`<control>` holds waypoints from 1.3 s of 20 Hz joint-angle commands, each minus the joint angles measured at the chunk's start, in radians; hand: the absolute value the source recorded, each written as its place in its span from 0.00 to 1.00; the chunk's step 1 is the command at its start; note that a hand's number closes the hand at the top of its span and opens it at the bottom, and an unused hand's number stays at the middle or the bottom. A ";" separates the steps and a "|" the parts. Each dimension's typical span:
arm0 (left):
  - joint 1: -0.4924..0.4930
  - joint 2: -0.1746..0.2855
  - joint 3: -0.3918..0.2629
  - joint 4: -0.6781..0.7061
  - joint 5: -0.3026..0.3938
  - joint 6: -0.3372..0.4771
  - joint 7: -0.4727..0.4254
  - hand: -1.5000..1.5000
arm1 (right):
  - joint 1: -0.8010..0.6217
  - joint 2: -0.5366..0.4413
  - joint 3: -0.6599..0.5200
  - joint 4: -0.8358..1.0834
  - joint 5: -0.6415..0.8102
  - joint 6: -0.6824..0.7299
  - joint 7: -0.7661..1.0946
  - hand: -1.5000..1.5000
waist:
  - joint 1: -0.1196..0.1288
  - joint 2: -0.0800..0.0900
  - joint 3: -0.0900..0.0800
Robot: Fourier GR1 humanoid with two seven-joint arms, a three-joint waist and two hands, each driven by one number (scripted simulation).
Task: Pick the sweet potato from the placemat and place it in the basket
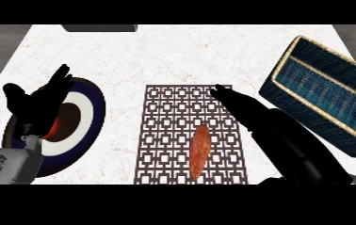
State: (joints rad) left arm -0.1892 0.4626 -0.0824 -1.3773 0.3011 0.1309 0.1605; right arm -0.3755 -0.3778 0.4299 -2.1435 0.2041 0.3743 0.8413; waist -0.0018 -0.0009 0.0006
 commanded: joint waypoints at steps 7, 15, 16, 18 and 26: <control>-0.038 -0.066 0.016 0.045 -0.083 -0.003 0.000 0.50 | 0.063 0.210 0.100 0.281 0.278 -0.166 -0.221 0.00 | 0.003 0.001 -0.001; -0.009 -0.057 0.074 -0.039 -0.069 -0.040 0.066 0.50 | 0.114 0.226 0.127 0.479 0.371 -0.154 -0.326 0.00 | 0.006 0.000 0.000; 0.016 -0.049 0.102 0.004 -0.068 -0.087 0.019 0.50 | 0.116 0.226 0.100 0.443 0.367 -0.119 -0.301 0.00 | 0.004 0.001 -0.001; 0.019 -0.070 0.104 -0.033 -0.086 -0.071 0.025 0.50 | 0.167 0.229 0.129 0.369 0.374 -0.082 -0.270 0.00 | 0.002 0.000 -0.001; -0.033 -0.106 0.141 0.009 -0.140 -0.104 0.045 0.50 | 0.096 0.261 -0.019 0.460 0.364 -0.004 -0.381 0.00 | 0.002 0.001 -0.001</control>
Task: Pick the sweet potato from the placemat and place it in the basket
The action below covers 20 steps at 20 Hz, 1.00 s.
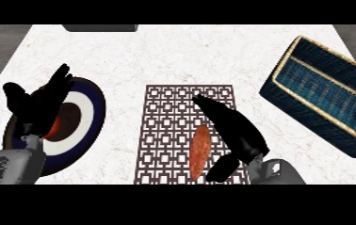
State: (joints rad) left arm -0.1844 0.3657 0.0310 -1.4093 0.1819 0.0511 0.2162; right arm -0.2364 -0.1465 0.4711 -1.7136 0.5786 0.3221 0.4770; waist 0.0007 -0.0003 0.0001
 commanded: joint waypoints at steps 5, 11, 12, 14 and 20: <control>0.029 -0.038 0.028 -0.038 -0.039 -0.041 0.001 0.50 | 0.083 0.032 -0.013 0.003 0.027 0.017 -0.115 0.00 | 0.000 0.000 0.000; -0.034 -0.057 0.058 0.018 -0.062 -0.040 0.009 0.50 | 0.101 0.065 0.034 0.046 0.099 0.000 -0.165 0.00 | -0.002 0.000 0.000; -0.029 -0.035 0.080 -0.002 -0.044 -0.057 0.036 0.50 | 0.152 -0.010 0.003 -0.007 0.093 0.031 -0.188 0.00 | -0.003 0.000 0.000; -0.056 -0.033 0.111 0.081 -0.030 -0.095 -0.005 0.50 | 0.120 0.033 0.001 0.011 0.115 0.032 -0.152 0.00 | -0.002 0.000 0.000; -0.080 -0.054 0.091 0.039 -0.084 -0.062 0.049 0.50 | 0.171 0.067 0.070 -0.016 0.212 0.010 -0.105 0.00 | -0.003 0.000 0.000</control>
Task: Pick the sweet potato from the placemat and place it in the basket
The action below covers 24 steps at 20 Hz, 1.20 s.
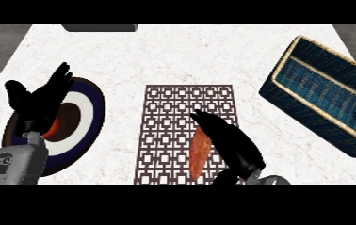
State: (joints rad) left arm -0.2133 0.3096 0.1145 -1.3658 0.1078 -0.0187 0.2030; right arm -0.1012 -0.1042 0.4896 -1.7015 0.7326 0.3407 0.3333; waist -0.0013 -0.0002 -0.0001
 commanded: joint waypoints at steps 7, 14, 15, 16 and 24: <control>-0.035 -0.054 -0.007 0.048 -0.036 0.010 0.004 0.50 | -0.076 0.025 0.057 0.145 0.131 0.005 -0.059 1.00 | -0.001 0.001 0.000; -0.033 0.004 0.048 0.016 -0.016 -0.048 0.029 0.50 | -0.043 0.089 0.102 0.244 0.210 -0.087 -0.106 1.00 | 0.001 0.001 0.000; 0.048 -0.020 0.042 -0.019 -0.020 -0.053 -0.029 0.50 | -0.072 0.102 0.081 0.232 0.199 -0.056 -0.080 1.00 | 0.004 0.000 0.000; -0.007 -0.058 0.014 0.010 -0.049 -0.006 0.001 0.50 | -0.092 0.100 0.064 0.212 0.196 -0.008 -0.070 1.00 | 0.001 0.000 0.000; 0.004 -0.028 0.016 -0.042 -0.034 -0.038 0.033 0.50 | -0.130 0.104 0.133 0.142 0.153 -0.325 0.541 1.00 | 0.020 -0.003 -0.001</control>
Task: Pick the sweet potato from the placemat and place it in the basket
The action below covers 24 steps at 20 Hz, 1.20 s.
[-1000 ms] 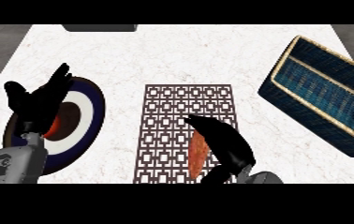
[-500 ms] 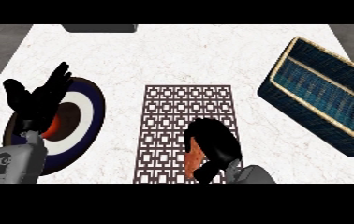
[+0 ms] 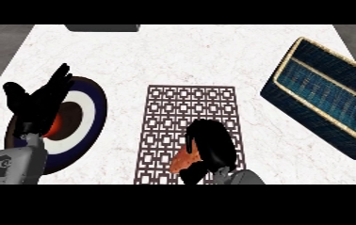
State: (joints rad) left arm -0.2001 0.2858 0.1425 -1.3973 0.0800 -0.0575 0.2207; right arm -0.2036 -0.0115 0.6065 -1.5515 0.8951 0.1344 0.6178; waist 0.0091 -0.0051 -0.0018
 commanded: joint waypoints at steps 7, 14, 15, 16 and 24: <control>-0.049 -0.017 -0.019 0.020 -0.009 0.005 0.019 0.50 | -0.188 0.011 0.211 -0.094 -0.067 -0.532 0.507 1.00 | 0.023 0.005 0.002; -0.016 -0.026 -0.026 0.016 -0.022 0.012 0.009 0.50 | -0.459 0.011 0.214 -0.202 0.137 -0.579 0.715 1.00 | 0.009 -0.008 -0.001; -0.016 -0.025 -0.007 0.018 -0.009 0.017 0.007 0.50 | -0.496 0.011 0.168 -0.203 0.163 -0.553 0.734 1.00 | 0.008 -0.009 -0.001; -0.026 -0.022 -0.019 0.008 -0.024 0.022 0.021 0.50 | -0.543 0.011 0.150 -0.202 0.156 -0.531 0.764 1.00 | 0.010 -0.008 -0.001; 0.000 -0.016 -0.009 0.016 -0.020 0.004 -0.019 0.50 | -0.724 0.011 -0.027 -0.186 0.206 -0.315 0.868 1.00 | -0.001 -0.011 -0.002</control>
State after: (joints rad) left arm -0.2211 0.2772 0.1393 -1.3758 0.0701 -0.0560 0.2248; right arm -0.8190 -0.0131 0.6602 -1.7307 1.0840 -0.2917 1.2306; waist 0.0121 -0.0134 -0.0031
